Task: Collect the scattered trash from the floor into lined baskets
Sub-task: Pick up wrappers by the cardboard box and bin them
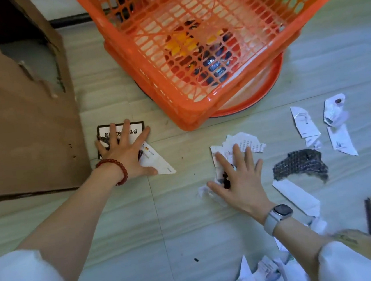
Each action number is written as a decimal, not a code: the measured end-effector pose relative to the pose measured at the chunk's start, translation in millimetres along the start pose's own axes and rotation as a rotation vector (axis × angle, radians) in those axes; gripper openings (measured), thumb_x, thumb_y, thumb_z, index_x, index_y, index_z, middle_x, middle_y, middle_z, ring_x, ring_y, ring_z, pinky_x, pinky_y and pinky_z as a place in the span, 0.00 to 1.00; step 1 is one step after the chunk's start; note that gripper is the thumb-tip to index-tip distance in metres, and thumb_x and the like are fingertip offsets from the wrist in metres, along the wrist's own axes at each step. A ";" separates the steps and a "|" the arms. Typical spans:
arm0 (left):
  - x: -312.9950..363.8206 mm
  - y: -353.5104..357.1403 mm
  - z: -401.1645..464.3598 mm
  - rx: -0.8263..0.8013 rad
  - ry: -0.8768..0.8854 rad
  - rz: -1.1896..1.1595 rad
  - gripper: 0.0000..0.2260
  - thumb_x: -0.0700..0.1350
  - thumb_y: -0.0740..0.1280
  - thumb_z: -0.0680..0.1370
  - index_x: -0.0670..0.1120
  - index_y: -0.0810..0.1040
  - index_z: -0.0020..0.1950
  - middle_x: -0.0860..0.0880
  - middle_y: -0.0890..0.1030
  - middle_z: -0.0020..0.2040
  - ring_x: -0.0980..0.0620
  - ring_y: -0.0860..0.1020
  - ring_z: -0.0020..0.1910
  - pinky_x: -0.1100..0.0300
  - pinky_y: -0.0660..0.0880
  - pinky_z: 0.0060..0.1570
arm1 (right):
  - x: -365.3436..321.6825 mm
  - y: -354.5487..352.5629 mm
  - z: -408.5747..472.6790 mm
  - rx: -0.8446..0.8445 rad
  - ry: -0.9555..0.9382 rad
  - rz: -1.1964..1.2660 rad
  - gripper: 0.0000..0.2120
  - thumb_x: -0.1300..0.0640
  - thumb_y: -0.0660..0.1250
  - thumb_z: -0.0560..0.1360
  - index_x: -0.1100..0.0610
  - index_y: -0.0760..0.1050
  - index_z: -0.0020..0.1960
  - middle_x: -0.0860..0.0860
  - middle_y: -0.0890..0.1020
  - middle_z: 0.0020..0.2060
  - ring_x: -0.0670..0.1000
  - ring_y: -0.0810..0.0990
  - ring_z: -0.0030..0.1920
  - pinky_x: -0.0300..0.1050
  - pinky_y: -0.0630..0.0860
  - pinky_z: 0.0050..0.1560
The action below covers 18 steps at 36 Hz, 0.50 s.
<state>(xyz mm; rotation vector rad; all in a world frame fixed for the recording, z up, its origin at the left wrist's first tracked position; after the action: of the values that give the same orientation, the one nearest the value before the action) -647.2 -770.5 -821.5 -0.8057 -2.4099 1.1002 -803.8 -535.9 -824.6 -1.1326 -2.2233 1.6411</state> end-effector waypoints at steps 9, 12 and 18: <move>-1.2 29.1 -37.9 0.296 -0.016 -0.143 0.29 0.58 0.61 0.76 0.58 0.53 0.74 0.54 0.50 0.77 0.47 0.47 0.75 0.36 0.52 0.68 | -3.9 12.9 -13.9 0.043 -0.240 -0.291 0.47 0.26 0.60 0.58 0.52 0.64 0.69 0.55 0.66 0.63 0.61 0.65 0.60 0.70 0.68 0.55; -5.6 25.7 -35.6 0.274 0.007 -0.108 0.31 0.59 0.62 0.74 0.57 0.53 0.74 0.54 0.51 0.76 0.47 0.48 0.75 0.38 0.55 0.67 | -5.0 10.2 -16.5 0.096 -0.261 -0.264 0.44 0.27 0.59 0.61 0.56 0.67 0.67 0.53 0.68 0.58 0.58 0.67 0.56 0.58 0.72 0.48; -5.9 14.5 -28.0 0.202 -0.144 -0.214 0.43 0.60 0.72 0.66 0.52 0.53 0.74 0.48 0.56 0.70 0.45 0.52 0.69 0.42 0.57 0.64 | -8.2 12.7 -21.2 0.097 -0.240 -0.092 0.36 0.34 0.62 0.63 0.58 0.70 0.61 0.57 0.77 0.48 0.55 0.65 0.48 0.50 0.75 0.37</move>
<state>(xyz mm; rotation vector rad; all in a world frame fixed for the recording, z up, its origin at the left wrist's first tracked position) -622.5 -750.8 -815.6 -0.4058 -2.3819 1.3257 -780.8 -523.8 -825.0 -0.8355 -2.2651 1.9104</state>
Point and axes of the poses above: each hand's wrist, its own z-axis towards the middle knuckle, its own y-axis out of the palm, x = y × z, the point moved 3 cm from there along z, towards the middle knuckle
